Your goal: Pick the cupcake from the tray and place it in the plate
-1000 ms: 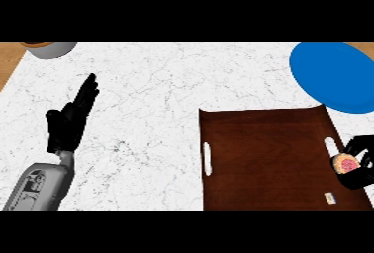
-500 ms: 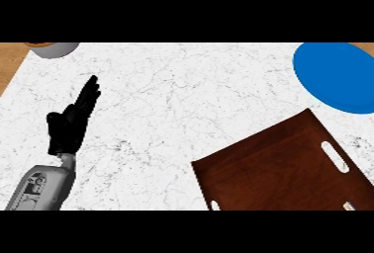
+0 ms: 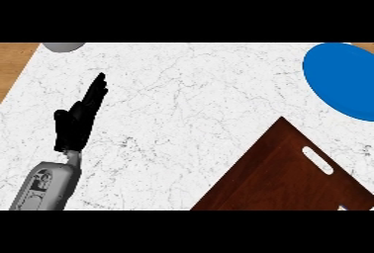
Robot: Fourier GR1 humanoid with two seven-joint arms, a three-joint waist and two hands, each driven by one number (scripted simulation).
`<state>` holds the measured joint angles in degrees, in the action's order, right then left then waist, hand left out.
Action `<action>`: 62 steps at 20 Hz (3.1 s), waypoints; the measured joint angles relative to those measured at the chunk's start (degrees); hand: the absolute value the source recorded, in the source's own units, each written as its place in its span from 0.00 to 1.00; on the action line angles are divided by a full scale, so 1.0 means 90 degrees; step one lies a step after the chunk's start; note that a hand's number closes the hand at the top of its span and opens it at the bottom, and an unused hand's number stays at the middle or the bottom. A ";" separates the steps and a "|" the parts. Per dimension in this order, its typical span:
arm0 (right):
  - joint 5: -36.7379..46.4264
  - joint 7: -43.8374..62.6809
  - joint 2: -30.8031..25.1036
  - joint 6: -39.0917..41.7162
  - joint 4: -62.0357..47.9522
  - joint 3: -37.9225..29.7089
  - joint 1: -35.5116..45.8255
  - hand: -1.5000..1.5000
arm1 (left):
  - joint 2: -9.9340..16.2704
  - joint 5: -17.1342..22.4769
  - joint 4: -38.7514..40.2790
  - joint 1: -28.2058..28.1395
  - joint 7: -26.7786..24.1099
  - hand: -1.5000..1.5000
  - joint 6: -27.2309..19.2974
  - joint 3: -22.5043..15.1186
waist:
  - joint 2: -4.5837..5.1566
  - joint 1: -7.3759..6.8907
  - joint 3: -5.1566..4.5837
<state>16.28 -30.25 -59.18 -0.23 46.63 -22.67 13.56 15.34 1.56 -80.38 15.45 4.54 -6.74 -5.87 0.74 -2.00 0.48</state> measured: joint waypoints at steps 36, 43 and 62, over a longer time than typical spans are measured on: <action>0.1483 0.0180 0.2175 -0.0076 -0.4403 0.1162 0.4175 0.00 | -0.0260 -0.0298 0.0106 0.0349 0.0046 0.50 0.0087 -0.0037 | 0.0130 -0.0274 -0.0008; 0.0443 -0.0109 0.1851 0.0438 -0.4494 0.0110 0.4296 0.00 | -0.0170 -0.0271 0.0194 0.0263 -0.0080 0.50 0.0152 0.0085 | 0.0110 -0.0165 -0.0008; -0.0790 -0.0459 0.0069 0.1889 -0.4671 -0.1181 0.2807 0.00 | -0.0174 -0.0261 0.0037 0.0175 -0.0028 0.50 0.0156 0.0185 | 0.0115 -0.0080 0.0024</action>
<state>9.17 -34.38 -58.57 16.77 4.60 -33.30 38.82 13.77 -0.79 -80.05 17.02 4.29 -5.34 -4.20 1.78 -2.72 0.69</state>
